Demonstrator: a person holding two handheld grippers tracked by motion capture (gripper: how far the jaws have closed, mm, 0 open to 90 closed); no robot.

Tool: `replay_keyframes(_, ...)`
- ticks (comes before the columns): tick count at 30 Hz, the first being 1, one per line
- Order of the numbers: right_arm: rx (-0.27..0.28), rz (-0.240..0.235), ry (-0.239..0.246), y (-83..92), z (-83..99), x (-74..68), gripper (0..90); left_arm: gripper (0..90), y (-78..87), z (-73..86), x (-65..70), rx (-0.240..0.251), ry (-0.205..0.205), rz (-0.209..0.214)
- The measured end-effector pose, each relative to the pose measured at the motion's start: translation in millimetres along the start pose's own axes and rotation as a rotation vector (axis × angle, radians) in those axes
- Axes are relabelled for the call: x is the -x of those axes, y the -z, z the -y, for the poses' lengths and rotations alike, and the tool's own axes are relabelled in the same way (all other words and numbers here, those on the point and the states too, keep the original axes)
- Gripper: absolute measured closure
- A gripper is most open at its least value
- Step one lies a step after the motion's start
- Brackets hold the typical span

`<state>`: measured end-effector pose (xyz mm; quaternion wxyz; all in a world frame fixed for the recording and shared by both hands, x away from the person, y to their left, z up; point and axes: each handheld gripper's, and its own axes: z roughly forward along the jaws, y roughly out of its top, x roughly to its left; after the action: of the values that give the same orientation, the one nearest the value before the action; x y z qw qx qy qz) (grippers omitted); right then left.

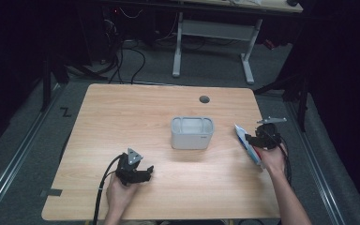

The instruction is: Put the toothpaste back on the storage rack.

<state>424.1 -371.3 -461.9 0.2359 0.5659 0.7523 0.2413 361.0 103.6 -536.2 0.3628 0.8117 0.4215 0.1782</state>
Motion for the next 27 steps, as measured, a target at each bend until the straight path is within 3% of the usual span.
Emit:
replay_keyframes(9, -0.125, -0.004, 0.032, -20.3, -17.7, 1.5, 48.0, 22.3, 0.1, 0.1, -0.2, 0.000, 0.005, -0.005)
replay_keyframes(19, -0.239, -0.027, 0.023, -42.1, -27.3, 2.6, 47.8, 22.1, 0.3, 0.1, -0.5, -0.002, 0.005, -0.005)
replay_keyframes(27, -0.259, -0.031, 0.017, -51.9, -29.6, 2.7, 48.4, 22.0, 0.4, 0.2, -0.5, -0.002, 0.005, -0.005)
